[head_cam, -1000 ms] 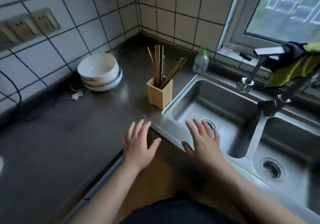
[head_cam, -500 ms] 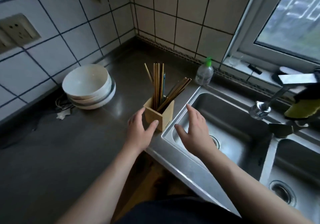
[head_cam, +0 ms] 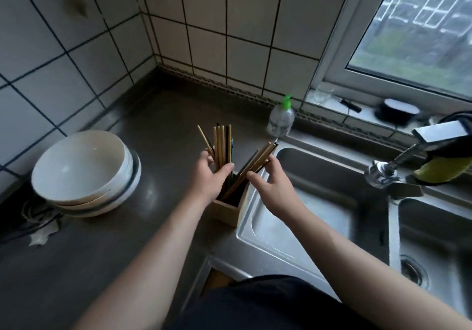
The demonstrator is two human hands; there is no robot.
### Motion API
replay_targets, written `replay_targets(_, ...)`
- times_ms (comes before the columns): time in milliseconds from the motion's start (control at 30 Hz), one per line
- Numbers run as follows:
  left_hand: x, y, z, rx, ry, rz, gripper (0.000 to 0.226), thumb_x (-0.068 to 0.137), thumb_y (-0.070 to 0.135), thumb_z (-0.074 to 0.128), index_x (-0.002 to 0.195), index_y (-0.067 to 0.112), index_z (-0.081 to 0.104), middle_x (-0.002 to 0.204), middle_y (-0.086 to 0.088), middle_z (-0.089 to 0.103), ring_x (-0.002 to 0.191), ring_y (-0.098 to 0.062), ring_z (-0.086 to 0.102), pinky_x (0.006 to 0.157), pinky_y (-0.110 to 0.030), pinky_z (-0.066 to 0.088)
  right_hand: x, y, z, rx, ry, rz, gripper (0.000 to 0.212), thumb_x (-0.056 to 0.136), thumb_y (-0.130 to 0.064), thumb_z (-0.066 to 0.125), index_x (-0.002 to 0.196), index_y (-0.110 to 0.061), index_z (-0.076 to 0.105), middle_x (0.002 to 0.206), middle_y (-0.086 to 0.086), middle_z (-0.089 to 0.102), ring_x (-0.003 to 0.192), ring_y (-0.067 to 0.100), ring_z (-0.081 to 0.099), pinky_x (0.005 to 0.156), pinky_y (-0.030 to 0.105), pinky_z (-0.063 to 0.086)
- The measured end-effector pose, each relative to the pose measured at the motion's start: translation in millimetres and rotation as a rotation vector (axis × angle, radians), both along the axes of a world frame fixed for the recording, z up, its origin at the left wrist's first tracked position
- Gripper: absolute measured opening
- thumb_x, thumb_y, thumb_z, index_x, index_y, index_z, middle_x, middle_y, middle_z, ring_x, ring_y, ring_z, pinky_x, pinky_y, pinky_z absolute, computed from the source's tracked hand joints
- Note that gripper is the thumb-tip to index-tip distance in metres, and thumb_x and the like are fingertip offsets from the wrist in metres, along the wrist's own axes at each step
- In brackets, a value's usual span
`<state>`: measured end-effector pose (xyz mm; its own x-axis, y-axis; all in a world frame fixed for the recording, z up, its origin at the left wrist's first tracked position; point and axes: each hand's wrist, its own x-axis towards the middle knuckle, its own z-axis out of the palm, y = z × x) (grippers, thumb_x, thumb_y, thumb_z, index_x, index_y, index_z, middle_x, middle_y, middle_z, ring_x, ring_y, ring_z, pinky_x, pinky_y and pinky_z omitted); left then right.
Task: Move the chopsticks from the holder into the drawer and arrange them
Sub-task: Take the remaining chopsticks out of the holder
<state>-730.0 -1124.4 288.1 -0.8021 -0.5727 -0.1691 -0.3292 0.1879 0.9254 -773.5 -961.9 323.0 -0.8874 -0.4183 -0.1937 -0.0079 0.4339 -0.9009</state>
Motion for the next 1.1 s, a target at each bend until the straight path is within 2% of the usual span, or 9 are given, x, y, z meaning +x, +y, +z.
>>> replay_targets(100,-6.8,-4.8,-5.2,0.042,0.031,-0.001,0.018,0.084,0.026,0.075,0.095,0.027,0.061,0.088,0.01,0.068,0.082,-0.001,0.065,0.067,-0.014,0.046,-6.1,-17.1,-0.8,-0.049,-0.001,-0.055,0.03,0.085,-0.035,0.064,0.112,-0.027,0.053,0.106,-0.01,0.065,0.102,0.005,0.06,0.093,0.031,0.047)
replay_targets(167,-9.2,-7.6,-9.5,0.052,0.024,-0.018,0.013,0.085,0.028,0.073,0.093,0.029,0.063,0.084,0.014,0.067,0.076,0.005,0.062,0.061,-0.009,0.043,-10.4,-28.5,0.6,-0.14,-0.049,-0.114,0.032,0.085,-0.028,0.066,0.114,-0.023,0.054,0.108,-0.006,0.066,0.101,0.007,0.062,0.093,0.029,0.048)
replay_targets(400,-11.2,-14.2,-24.5,0.097,-0.025,-0.038,0.008,0.087,0.036,0.069,0.081,0.033,0.065,0.082,0.01,0.07,0.084,-0.012,0.068,0.078,-0.034,0.054,-20.4,-58.0,4.3,-0.287,-0.078,-0.195,0.018,0.08,-0.014,0.072,0.096,-0.019,0.068,0.087,-0.005,0.071,0.078,-0.003,0.066,0.071,0.009,0.05)
replay_targets(567,-10.2,-11.1,-29.8,0.15,0.013,-0.054,0.013,0.075,0.055,0.055,0.084,0.057,0.064,0.081,0.015,0.072,0.084,-0.01,0.07,0.081,-0.043,0.057,-20.0,-68.3,1.4,-0.258,-0.083,-0.248,0.011,0.08,-0.012,0.072,0.083,-0.022,0.068,0.076,-0.005,0.068,0.067,-0.003,0.064,0.065,0.01,0.05)
replay_targets(667,-8.0,-7.4,-31.9,0.18,0.063,-0.038,0.021,0.074,0.06,0.053,0.089,0.052,0.066,0.085,0.018,0.073,0.085,-0.008,0.071,0.083,-0.044,0.057,-18.8,-66.9,0.5,-0.246,-0.076,-0.26,0.012,0.084,-0.012,0.067,0.079,-0.022,0.068,0.071,-0.007,0.064,0.058,-0.007,0.059,0.057,0.008,0.048)
replay_targets(767,-6.8,-4.6,-34.3,0.194,0.1,0.002,0.033,0.078,0.059,0.051,0.093,0.034,0.065,0.088,0.018,0.073,0.086,-0.002,0.069,0.083,-0.037,0.055,-16.8,-60.0,-0.9,-0.223,-0.075,-0.286,0.003,0.086,-0.016,0.065,0.083,-0.014,0.066,0.071,-0.002,0.059,0.066,0.007,0.057,0.068,0.025,0.05)
replay_targets(833,-5.9,-2.0,-33.6,0.156,0.122,0.019,0.036,0.084,0.056,0.047,0.097,0.027,0.065,0.09,0.025,0.07,0.085,0.006,0.065,0.079,-0.026,0.049,-14.7,-54.6,-2.5,-0.233,-0.055,-0.324,0.01,0.084,-0.017,0.067,0.077,-0.014,0.06,0.07,0.005,0.056,0.069,0.017,0.054,0.071,0.034,0.048)
replay_targets(967,-2.3,3.6,-25.4,0.033,0.193,0.04,0.039,0.091,0.048,0.04,0.096,0.02,0.066,0.09,0.037,0.062,0.083,0.013,0.057,0.066,-0.001,0.038,-5.4,-44.1,-8.7,-0.235,-0.065,-0.348,0.02,0.082,-0.02,0.067,0.066,-0.016,0.055,0.063,0.006,0.053,0.064,0.018,0.055,0.068,0.038,0.047)
replay_targets(1100,0.4,6.1,-20.7,0.02,0.224,0.016,0.035,0.095,0.04,0.039,0.101,0.016,0.065,0.092,0.041,0.059,0.085,0.015,0.057,0.068,0.002,0.038,2.0,-38.6,-11.9,-0.263,-0.067,-0.309,0.024,0.088,-0.021,0.062,0.065,-0.02,0.067,0.074,0.007,0.071,0.079,0.021,0.069,0.081,0.037,0.052)
